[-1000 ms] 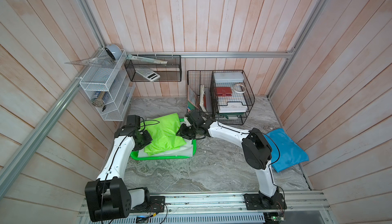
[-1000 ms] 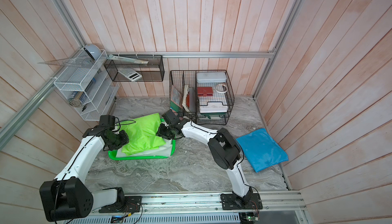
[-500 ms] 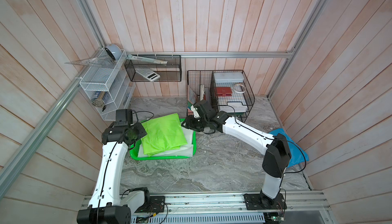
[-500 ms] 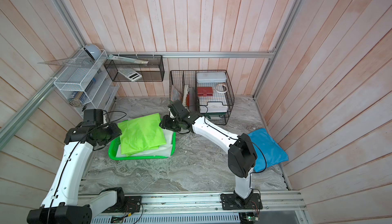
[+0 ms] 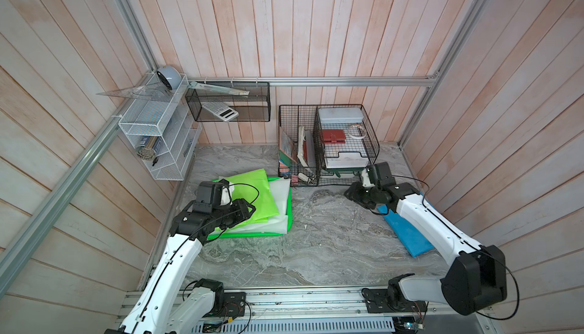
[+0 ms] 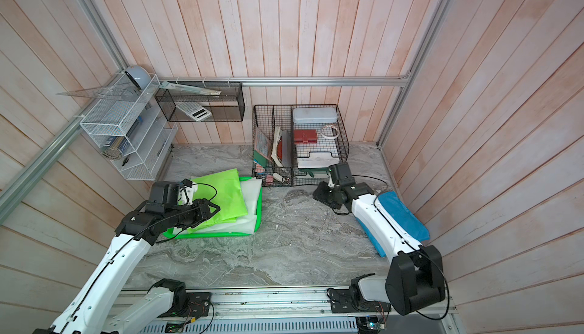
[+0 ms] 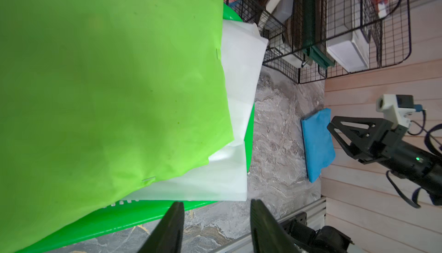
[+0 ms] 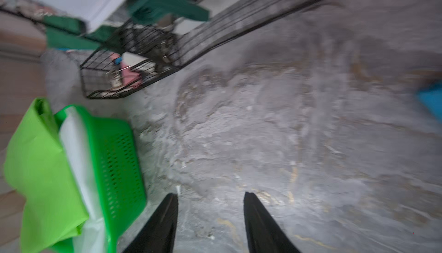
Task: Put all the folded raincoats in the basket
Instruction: Move the raincoat to the center of the board.
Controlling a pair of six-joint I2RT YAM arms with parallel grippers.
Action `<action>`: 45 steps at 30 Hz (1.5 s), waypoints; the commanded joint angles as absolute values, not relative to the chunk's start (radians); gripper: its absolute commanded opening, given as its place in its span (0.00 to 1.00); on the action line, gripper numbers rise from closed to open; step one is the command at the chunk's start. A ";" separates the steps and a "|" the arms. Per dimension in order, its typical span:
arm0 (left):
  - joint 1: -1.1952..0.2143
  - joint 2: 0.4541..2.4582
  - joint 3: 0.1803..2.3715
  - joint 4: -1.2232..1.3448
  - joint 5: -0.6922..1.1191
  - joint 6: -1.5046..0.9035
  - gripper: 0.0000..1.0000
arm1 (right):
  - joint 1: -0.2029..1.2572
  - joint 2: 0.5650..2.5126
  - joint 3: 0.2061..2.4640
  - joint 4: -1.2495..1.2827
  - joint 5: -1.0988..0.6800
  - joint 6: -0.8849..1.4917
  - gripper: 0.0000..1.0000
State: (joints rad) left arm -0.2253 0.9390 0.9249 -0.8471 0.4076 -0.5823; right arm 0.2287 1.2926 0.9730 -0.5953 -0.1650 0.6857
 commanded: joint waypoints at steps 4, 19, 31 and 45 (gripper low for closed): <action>-0.295 0.881 0.873 -0.820 0.308 -0.604 0.49 | 0.015 1.258 0.875 -0.633 -0.041 0.587 0.50; -0.294 0.863 0.833 -0.824 0.259 -0.567 0.49 | -0.085 1.703 1.105 -0.761 0.221 0.423 0.69; -0.294 0.867 0.833 -0.821 0.253 -0.567 0.49 | -0.160 1.827 1.104 -0.725 -0.094 0.415 0.63; -0.295 0.861 0.834 -0.826 0.254 -0.568 0.49 | 0.097 1.667 0.862 -0.642 -0.277 0.557 0.59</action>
